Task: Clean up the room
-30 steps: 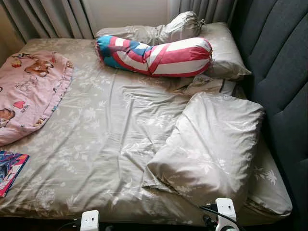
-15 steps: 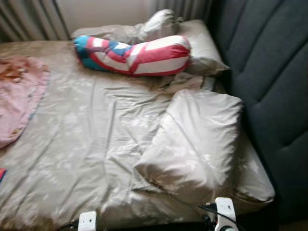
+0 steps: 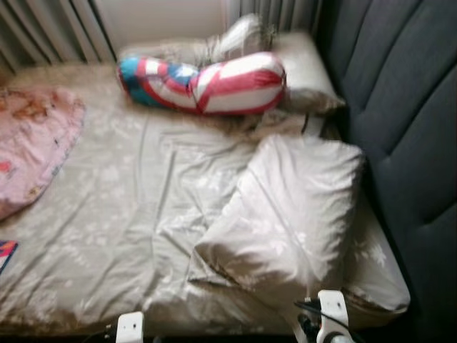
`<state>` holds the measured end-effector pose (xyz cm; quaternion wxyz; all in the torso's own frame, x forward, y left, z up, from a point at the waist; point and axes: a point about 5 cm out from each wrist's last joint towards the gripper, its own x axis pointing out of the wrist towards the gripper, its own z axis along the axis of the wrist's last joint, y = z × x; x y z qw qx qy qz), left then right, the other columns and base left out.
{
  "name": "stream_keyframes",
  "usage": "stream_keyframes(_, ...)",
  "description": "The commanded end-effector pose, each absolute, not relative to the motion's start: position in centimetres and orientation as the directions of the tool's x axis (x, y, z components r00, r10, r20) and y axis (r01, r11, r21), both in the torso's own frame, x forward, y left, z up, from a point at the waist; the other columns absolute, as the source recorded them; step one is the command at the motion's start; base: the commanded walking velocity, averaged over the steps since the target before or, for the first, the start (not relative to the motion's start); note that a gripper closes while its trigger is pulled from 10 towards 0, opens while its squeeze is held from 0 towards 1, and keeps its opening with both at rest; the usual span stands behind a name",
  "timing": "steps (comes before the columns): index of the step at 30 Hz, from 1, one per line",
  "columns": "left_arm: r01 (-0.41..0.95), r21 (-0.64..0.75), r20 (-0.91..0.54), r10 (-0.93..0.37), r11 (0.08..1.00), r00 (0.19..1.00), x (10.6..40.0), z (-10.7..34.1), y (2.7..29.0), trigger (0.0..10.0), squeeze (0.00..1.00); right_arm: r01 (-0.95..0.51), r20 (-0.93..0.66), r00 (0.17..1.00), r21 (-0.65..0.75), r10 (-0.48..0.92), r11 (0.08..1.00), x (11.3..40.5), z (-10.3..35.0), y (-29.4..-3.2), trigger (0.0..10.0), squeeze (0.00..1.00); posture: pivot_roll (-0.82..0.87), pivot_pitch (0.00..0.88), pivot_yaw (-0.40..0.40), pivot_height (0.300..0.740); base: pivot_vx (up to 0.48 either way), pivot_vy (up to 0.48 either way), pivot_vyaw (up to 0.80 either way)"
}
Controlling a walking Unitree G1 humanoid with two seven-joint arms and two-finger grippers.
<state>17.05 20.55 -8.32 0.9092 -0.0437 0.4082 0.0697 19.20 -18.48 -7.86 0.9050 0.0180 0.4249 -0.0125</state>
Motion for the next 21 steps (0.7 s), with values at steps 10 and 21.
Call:
stream_keyframes(10,-0.148,-0.026,-0.562,0.108,0.989,0.820,21.7,-5.2,21.0,10.0,0.00,0.035,-0.659,0.752,0.067,0.018,0.997,19.5,-7.1,-18.3,10.0,0.00,0.12,0.114,-0.016,0.740,0.000,0.000,0.00)
stream_keyframes(21,-0.025,-0.032,-0.100,0.022,0.999,0.995,26.4,1.5,19.6,10.0,0.00,0.006,-0.238,0.971,0.125,0.024,0.992,25.9,-1.0,-16.5,10.0,0.00,0.09,0.110,-0.008,0.740,0.000,0.000,0.00)
